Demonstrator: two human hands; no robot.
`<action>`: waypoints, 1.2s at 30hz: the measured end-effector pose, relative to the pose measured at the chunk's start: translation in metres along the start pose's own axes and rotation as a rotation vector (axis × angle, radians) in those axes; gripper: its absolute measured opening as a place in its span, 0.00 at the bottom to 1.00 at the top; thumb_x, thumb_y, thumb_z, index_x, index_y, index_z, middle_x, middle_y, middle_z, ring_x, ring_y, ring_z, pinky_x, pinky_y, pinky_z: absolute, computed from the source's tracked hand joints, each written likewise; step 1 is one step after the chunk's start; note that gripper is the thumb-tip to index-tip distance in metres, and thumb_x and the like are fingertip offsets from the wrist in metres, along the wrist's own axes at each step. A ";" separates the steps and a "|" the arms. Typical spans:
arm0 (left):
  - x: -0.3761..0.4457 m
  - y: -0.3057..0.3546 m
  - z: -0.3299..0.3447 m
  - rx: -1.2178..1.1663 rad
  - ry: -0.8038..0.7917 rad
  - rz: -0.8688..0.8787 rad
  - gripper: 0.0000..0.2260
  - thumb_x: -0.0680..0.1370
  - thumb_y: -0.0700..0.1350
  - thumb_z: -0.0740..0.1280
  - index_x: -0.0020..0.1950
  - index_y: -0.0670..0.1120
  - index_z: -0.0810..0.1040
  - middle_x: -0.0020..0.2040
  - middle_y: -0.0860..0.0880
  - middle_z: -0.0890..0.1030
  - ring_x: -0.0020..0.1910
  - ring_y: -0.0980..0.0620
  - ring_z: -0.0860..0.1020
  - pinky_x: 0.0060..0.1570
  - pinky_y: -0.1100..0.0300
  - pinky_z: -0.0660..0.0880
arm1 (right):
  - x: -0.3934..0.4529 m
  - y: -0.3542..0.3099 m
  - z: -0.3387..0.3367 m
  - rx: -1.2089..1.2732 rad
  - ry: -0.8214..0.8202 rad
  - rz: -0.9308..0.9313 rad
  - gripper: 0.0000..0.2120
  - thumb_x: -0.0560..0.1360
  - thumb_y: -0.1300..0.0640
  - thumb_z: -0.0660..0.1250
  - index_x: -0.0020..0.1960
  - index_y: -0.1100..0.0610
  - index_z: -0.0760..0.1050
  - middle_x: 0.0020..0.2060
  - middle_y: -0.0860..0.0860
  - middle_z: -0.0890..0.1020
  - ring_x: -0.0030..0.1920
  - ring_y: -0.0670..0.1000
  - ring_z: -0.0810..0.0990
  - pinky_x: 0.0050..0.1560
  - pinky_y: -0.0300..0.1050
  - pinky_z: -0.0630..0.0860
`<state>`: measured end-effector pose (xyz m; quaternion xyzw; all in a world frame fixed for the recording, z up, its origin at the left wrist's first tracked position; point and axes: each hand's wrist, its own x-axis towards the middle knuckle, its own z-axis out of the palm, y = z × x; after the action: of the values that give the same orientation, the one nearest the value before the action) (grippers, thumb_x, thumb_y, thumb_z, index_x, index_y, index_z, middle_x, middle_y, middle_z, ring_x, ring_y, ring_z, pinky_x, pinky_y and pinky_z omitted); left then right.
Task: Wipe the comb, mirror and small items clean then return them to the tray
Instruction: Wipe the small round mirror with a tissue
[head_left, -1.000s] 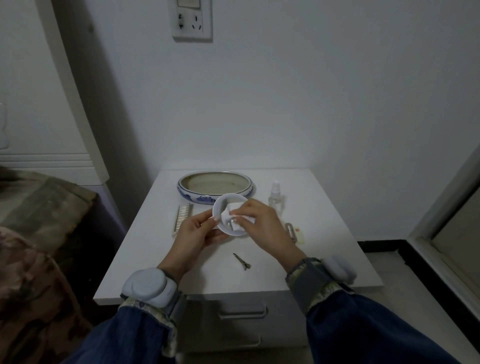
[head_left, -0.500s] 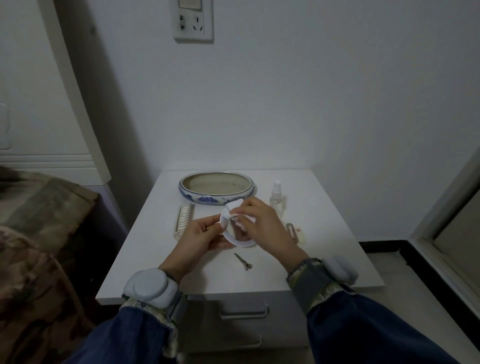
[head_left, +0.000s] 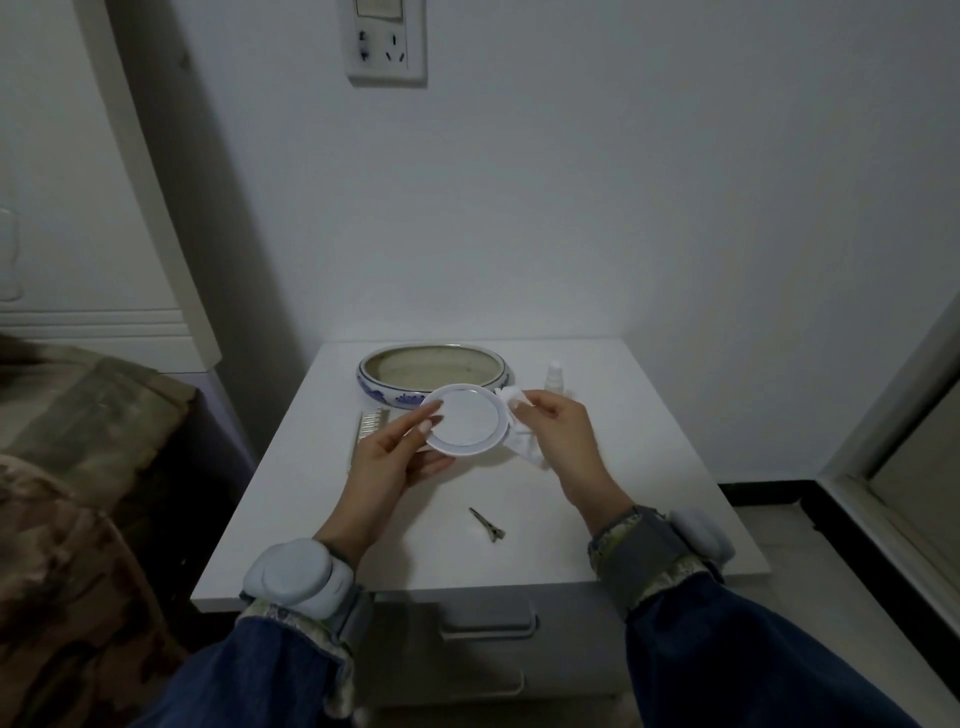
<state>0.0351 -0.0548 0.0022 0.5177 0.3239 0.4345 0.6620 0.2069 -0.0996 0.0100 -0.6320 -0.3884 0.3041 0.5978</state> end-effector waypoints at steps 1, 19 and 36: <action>0.000 -0.001 0.000 0.013 0.006 -0.003 0.11 0.80 0.37 0.59 0.59 0.45 0.77 0.56 0.45 0.80 0.42 0.53 0.83 0.44 0.63 0.80 | 0.000 0.000 0.000 0.022 -0.006 0.019 0.09 0.75 0.61 0.65 0.46 0.68 0.78 0.38 0.58 0.79 0.42 0.52 0.75 0.47 0.44 0.70; -0.001 -0.004 -0.002 0.340 0.050 0.120 0.06 0.75 0.38 0.67 0.50 0.44 0.82 0.26 0.49 0.75 0.25 0.56 0.72 0.29 0.66 0.71 | 0.002 -0.005 -0.002 0.207 -0.074 0.092 0.05 0.75 0.63 0.64 0.45 0.63 0.78 0.36 0.52 0.78 0.39 0.48 0.77 0.40 0.36 0.75; -0.002 -0.003 0.004 0.326 0.005 0.019 0.05 0.76 0.41 0.67 0.45 0.40 0.81 0.26 0.49 0.79 0.26 0.58 0.77 0.31 0.68 0.75 | -0.009 -0.005 0.017 -0.319 -0.126 -0.396 0.08 0.73 0.65 0.67 0.51 0.59 0.82 0.46 0.53 0.78 0.48 0.46 0.75 0.48 0.26 0.66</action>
<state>0.0381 -0.0585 0.0006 0.6203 0.3869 0.3836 0.5643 0.1870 -0.0981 0.0122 -0.6097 -0.5842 0.1548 0.5128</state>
